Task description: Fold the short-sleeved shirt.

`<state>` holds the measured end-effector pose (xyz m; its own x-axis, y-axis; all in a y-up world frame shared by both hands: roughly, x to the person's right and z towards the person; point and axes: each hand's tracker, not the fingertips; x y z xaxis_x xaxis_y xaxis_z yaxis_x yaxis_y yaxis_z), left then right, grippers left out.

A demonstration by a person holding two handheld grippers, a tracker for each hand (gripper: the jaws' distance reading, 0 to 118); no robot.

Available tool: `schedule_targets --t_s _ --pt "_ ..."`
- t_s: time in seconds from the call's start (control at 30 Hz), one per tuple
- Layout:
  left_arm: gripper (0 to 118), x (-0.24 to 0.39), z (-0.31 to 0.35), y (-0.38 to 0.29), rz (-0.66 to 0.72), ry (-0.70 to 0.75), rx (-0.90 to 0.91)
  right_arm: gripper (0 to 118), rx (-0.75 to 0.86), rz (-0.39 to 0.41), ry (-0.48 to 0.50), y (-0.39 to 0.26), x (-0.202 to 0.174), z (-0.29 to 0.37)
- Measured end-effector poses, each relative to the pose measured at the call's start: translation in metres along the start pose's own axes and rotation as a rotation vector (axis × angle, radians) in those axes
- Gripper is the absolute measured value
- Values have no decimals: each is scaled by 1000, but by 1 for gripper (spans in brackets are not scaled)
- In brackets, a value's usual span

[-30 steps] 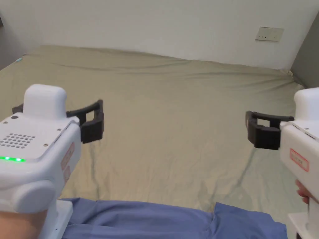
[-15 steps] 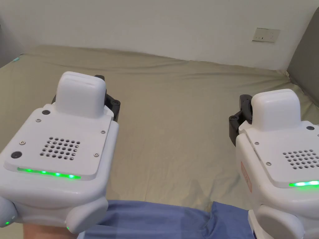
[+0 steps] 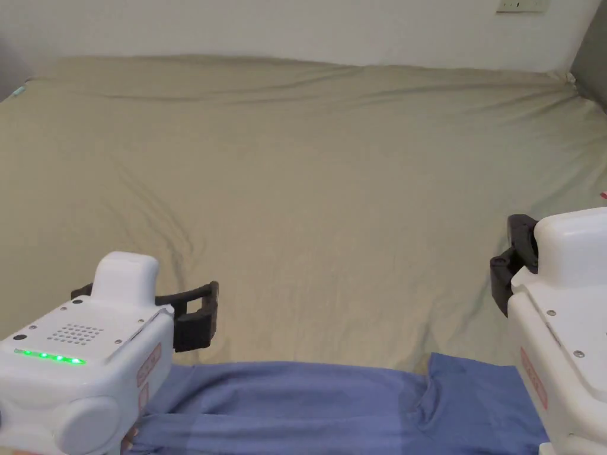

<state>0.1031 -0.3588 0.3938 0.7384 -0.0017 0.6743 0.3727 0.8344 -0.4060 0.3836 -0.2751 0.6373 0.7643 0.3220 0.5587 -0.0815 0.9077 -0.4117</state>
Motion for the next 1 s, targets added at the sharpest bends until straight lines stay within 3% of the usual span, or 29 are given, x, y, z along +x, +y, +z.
schedule_targets --t_s 0.07,0.17,0.27,0.4,0.47,0.53,0.57,0.67,0.8,0.87,0.9,0.93,0.97,1.0 --pt "93 -39 -17 -30 85 -41 -109 3 -57 -1 7 -14 4 -6" --pt "112 -109 -35 -70 347 -171 -284 3 -117 -15 12 -29 12 -13" --pt "112 -170 -43 -106 611 -268 -373 3 -161 -31 16 -38 18 -15" --pt "112 -205 -46 -140 753 -294 -411 3 -198 -50 17 -42 21 -16" --pt "114 -226 -65 -170 795 -409 -438 3 -214 -67 25 -42 21 -16" --pt "115 -231 -69 -175 784 -459 -371 3 -221 -72 29 -42 20 -17" --pt "115 -200 -53 -146 802 -491 -360 3 -225 -73 31 -42 18 -17" --pt "115 -186 -65 -148 957 -623 -396 3 -236 -87 53 -39 16 -17" --pt "114 -171 -81 -150 922 -735 -396 3 -235 -98 64 -35 12 -15" --pt "112 -161 -90 -157 1000 -743 -410 3 -231 -99 69 -32 12 -13" --pt "89 -158 -93 -157 1031 -754 -407 3 -227 -107 76 -30 12 -12" --pt "39 -154 -94 -157 996 -651 -430 3 -224 -113 83 -28 12 -11" --pt "9 -157 -106 -161 890 -479 -476 3 -222 -115 87 -26 11 -10" --pt "9 -158 -109 -166 818 -440 -476 3 -219 -114 89 -26 11 -10"
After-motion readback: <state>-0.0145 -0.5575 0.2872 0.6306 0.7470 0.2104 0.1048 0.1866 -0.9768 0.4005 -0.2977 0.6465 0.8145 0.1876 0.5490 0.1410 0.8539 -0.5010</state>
